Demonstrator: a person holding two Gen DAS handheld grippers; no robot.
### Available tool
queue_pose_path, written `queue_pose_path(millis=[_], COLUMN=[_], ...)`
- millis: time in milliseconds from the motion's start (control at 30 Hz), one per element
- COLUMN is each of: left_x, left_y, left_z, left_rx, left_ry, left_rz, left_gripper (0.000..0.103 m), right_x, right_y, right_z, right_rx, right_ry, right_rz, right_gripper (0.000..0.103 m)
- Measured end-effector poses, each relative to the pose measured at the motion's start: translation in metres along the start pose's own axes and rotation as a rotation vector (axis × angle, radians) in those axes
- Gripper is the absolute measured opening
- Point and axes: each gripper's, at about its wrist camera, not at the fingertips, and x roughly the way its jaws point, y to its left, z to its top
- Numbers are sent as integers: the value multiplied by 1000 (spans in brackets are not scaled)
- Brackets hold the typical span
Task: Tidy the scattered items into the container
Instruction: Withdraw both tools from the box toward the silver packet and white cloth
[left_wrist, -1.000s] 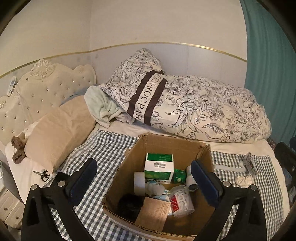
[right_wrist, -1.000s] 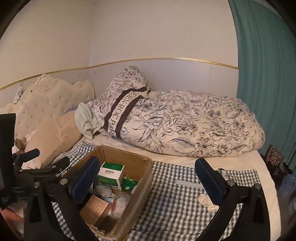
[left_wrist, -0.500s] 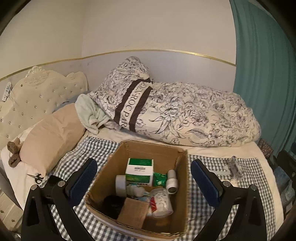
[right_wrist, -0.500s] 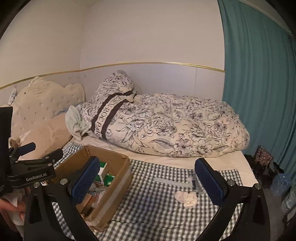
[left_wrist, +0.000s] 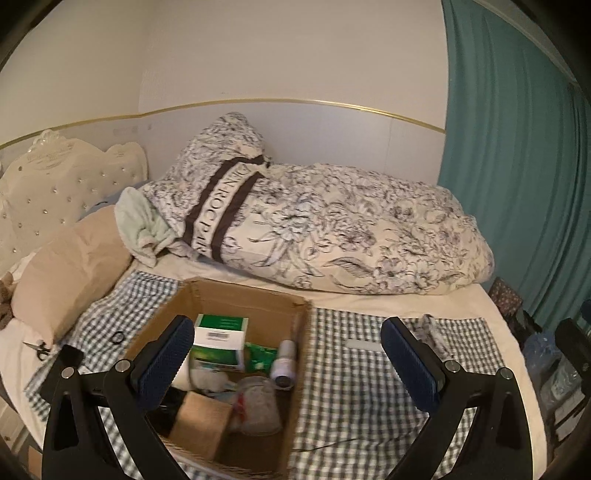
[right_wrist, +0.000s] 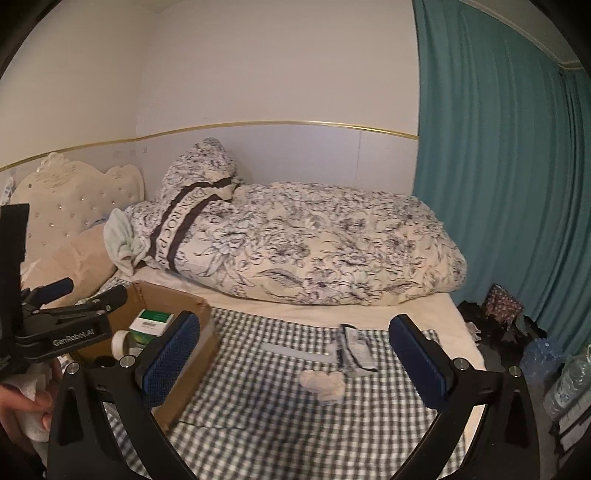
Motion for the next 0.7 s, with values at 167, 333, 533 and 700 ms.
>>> queue_pose_path(millis=[167, 333, 533, 700], left_x=[21, 42, 70, 97], left_y=[-36, -76, -106, -115], left_z=[-12, -24, -39, -54], left_rx=[36, 96, 116, 131], left_ry=[27, 34, 64, 105], left_rz=[-44, -71, -107, -108], left_gripper=[103, 103, 103, 103], right_x=[5, 25, 48, 67], right_y=[-31, -65, -94, -106], right_z=[-11, -30, -47, -58], right_rx=[10, 67, 86, 87], right_ry=[4, 58, 99, 122], right_rz=[-52, -51, -66, -59], right_gripper=[103, 103, 103, 103])
